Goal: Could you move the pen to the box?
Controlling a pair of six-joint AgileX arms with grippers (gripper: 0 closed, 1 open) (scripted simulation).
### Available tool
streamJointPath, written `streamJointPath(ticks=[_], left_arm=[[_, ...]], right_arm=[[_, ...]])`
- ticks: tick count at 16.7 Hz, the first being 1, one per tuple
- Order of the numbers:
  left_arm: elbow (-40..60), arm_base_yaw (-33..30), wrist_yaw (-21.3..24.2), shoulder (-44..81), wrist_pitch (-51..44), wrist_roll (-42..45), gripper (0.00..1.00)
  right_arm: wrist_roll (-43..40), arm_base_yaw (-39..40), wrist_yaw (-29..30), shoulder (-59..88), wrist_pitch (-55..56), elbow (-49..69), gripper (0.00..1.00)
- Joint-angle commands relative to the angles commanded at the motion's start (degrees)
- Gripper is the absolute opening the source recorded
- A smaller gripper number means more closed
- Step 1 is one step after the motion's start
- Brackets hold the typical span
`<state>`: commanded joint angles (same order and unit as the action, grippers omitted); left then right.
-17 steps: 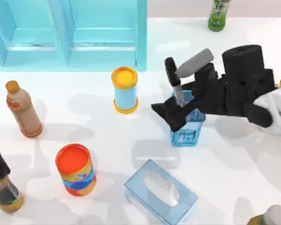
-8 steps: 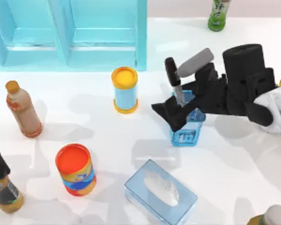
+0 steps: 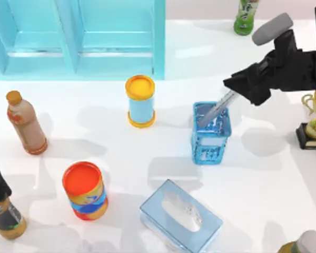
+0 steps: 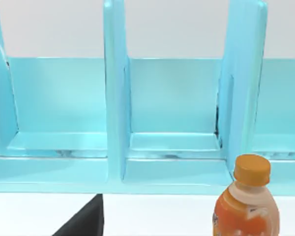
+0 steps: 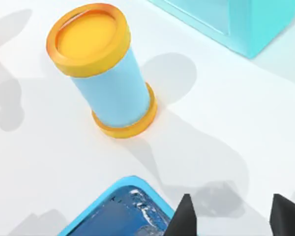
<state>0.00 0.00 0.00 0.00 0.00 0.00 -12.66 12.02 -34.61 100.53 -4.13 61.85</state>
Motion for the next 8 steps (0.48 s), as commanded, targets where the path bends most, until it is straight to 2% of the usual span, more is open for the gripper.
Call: streamJointPath(ticks=[4,8], left_arm=[[0.0,0.0,0.0,0.0,0.0,0.0,1.00],[0.0,0.0,0.0,0.0,0.0,0.0,1.00]], right_arm=[[-6.6,-7.5,-6.0,-7.3,-15.3,4.8,0.00],[-9.8,-11.7,-8.6,-11.3,-21.6,6.7,0.00]])
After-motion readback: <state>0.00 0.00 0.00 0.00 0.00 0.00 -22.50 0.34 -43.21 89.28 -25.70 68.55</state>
